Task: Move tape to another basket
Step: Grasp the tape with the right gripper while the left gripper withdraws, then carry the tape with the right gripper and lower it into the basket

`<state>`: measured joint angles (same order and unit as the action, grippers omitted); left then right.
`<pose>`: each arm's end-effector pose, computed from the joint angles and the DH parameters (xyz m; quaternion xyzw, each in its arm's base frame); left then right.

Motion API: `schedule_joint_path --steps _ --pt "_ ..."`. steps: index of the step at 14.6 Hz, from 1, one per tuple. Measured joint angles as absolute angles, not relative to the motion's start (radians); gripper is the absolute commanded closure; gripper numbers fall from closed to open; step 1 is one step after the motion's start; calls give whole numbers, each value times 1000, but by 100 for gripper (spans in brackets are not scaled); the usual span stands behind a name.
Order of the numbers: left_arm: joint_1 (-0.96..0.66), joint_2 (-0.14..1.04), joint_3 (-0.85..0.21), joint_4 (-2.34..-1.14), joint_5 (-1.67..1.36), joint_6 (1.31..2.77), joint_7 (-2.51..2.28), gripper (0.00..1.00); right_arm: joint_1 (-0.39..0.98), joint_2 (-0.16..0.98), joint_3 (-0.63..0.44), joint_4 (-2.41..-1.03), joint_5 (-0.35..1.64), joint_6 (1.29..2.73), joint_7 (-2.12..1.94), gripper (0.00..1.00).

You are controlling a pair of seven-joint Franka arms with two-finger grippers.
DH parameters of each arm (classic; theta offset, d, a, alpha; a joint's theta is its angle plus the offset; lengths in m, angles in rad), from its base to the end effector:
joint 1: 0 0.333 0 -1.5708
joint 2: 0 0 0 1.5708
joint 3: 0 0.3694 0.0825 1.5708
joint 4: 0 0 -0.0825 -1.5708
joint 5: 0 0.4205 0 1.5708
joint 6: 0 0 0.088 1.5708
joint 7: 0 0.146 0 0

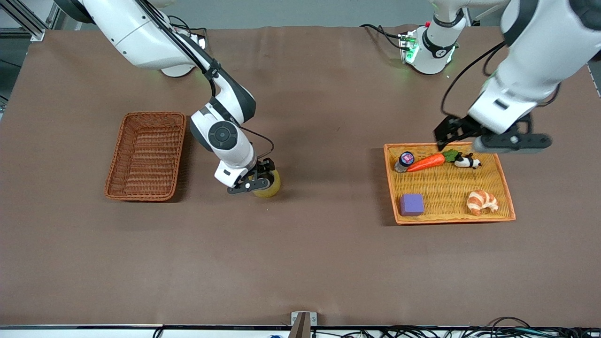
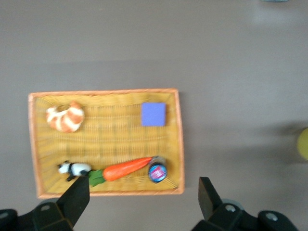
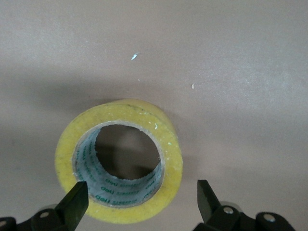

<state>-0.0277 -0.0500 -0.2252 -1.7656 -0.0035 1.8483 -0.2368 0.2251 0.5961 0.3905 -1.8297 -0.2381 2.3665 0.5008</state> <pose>0.5790 -0.1529 0.5932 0.9978 -0.0079 0.0647 0.0122 0.5849 0.3831 0.2049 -0.9933 -0.1127 0.0147 0.0205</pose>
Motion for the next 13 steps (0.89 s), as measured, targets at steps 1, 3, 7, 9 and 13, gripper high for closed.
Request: schedule_joint_path --steps 1,3,7,9,13 --pt "-28 -89 -199 -1802 -4 1847 -216 0 225 607 390 -1830 -252 2379 502 0" --pt "-29 -133 -165 -1851 -5 1842 -193 0 225 635 389 -1830 -286 2398 516 4" --pt "-53 -137 -160 -1880 -5 1841 -171 0 225 664 388 -1830 -327 2414 532 63" --pt "-64 -132 -141 -1870 -5 1831 -150 0 225 672 388 -1830 -341 2417 555 98" --pt "-65 -67 -117 -1772 -5 1791 -134 0 224 673 388 -1828 -346 2416 621 100"
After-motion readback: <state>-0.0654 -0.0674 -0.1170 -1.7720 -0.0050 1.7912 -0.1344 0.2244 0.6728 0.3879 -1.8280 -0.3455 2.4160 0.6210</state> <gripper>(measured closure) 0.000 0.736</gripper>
